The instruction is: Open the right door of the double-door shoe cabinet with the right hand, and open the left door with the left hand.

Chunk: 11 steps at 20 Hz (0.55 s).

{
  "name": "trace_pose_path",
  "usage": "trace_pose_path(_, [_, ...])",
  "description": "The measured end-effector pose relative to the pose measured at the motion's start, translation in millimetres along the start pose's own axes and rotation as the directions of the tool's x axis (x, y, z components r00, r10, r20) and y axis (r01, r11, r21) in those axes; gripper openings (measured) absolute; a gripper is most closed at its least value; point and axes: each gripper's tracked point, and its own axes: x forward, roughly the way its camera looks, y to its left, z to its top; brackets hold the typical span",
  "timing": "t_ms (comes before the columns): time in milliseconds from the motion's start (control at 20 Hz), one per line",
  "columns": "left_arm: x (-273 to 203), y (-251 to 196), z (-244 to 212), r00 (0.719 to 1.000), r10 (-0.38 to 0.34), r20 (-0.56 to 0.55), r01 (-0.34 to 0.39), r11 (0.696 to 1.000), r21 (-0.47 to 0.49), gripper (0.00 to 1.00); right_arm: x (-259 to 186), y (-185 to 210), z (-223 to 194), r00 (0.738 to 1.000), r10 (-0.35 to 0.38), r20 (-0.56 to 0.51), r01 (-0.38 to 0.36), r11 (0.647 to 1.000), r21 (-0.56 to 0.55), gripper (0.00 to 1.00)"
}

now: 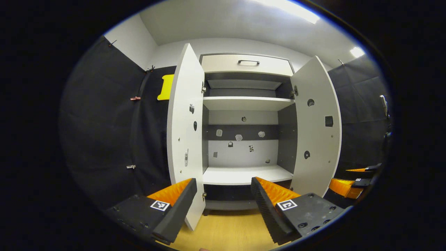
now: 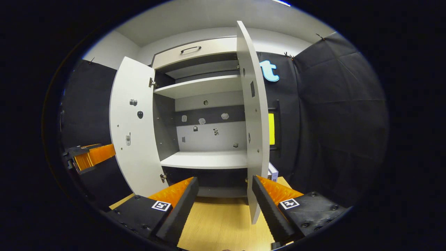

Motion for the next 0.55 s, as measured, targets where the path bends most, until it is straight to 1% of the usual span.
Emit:
trace_pose_path(150, [8.3,1.0,-4.2,1.000,-0.012,-0.005,0.011,1.000,-0.021,0.96,0.8,-3.5,2.3,0.999,-0.030,0.018,0.030,1.000,-0.004,0.97])
trace_pose_path(350, [15.5,2.9,-5.4,1.000,-0.021,-0.007,0.021,0.999,-0.031,0.96,5.0,-7.5,-2.6,0.998,-0.067,0.010,0.067,0.998,0.000,0.97])
trace_pose_path(550, [23.7,6.1,-8.7,1.000,-0.029,-0.008,0.029,0.999,-0.043,0.96,8.9,-2.4,-1.9,0.997,-0.076,0.022,0.077,0.997,-0.008,0.97])
